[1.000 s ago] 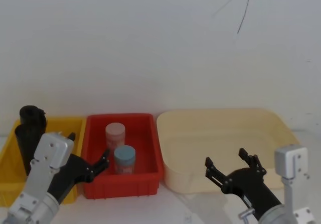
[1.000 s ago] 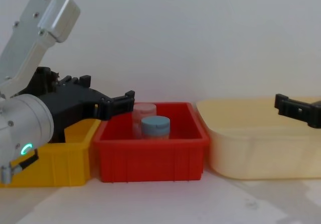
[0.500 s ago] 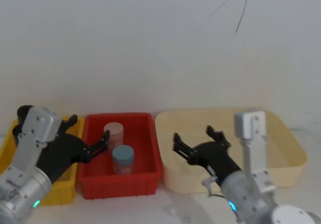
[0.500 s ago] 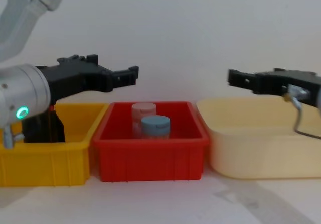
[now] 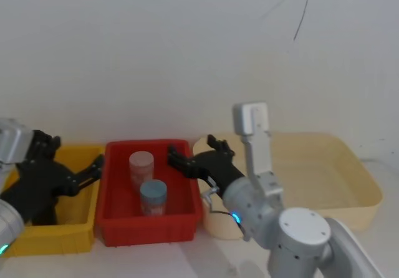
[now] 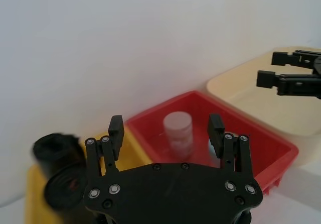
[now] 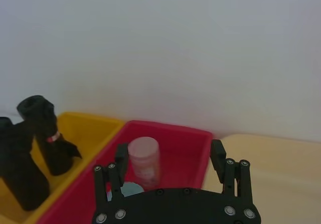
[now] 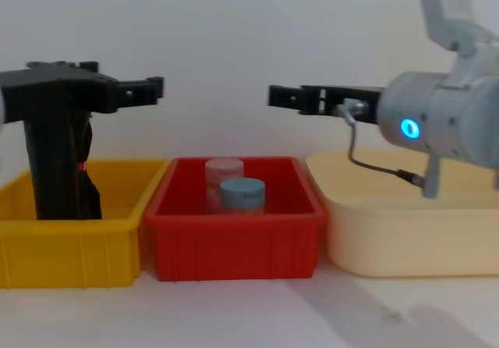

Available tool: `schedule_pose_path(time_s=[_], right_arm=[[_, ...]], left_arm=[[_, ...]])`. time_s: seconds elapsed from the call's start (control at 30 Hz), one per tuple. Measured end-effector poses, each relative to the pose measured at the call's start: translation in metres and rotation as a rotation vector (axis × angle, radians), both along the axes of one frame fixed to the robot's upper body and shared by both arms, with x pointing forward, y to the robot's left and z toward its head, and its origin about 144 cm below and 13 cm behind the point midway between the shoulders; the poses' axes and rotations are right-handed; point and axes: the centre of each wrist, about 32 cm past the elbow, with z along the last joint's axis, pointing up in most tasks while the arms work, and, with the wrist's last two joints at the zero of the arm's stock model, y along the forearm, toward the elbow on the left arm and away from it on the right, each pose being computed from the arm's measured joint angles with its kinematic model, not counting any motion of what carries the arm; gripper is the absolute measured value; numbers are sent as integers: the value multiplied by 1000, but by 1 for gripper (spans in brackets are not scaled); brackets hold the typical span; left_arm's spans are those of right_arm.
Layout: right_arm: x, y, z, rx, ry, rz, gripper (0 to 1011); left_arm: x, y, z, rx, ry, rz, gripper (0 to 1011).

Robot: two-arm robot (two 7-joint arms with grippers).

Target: Pick up the garbage bag with the one hand and transfer it to the other hand.

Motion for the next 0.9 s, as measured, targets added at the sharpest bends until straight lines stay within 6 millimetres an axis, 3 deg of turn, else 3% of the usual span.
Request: schedule_pose_path(time_s=[0.53,0.9], right_arm=[[24,39,20,-69,27,103,1001],[26,48,27,-110,44,134,1001]], left_arm=[[-51,33,15,1,51,185,1002],[-57,48,22,-1,59,217,1001]])
